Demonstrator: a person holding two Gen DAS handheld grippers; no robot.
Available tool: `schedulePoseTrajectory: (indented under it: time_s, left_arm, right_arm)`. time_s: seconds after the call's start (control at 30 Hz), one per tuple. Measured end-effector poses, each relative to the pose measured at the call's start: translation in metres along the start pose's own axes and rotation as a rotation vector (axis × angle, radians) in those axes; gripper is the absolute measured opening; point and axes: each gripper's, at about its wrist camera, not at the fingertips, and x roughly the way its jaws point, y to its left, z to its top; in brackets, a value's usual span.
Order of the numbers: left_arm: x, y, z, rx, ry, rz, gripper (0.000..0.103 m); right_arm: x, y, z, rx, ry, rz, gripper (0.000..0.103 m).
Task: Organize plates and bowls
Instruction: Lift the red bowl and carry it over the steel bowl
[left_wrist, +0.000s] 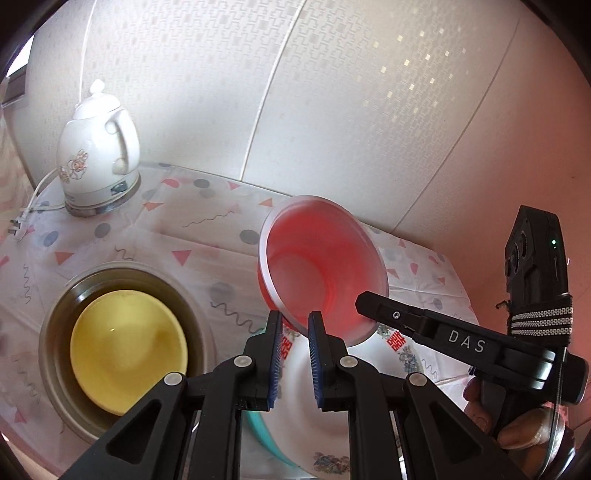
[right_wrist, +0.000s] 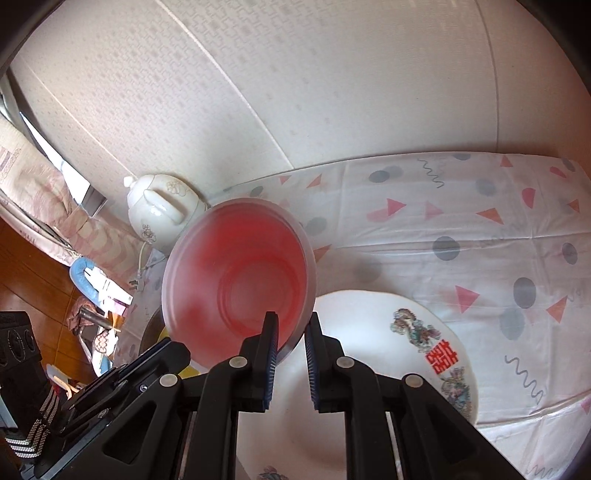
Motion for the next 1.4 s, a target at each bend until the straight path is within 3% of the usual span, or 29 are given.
schedulePoseTrajectory:
  time_s: [0.3,0.83,1.4]
  left_arm:
    - [-0.026,0.043,-0.015,-0.056,-0.026,0.088,0.014]
    - [-0.049,0.071,-0.037,-0.082,-0.055,0.181,0.014]
    - [-0.052,0.079,-0.046,-0.112,-0.038,0.198,0.014]
  right_arm:
    - [0.031,0.051,-0.01,-0.097,0.067,0.058,0.014]
    - [0.055,0.087,-0.028,-0.175,0.13,0.101,0.014]
    - [0.061,0.098,-0.038,-0.197,0.159,0.105,0.014]
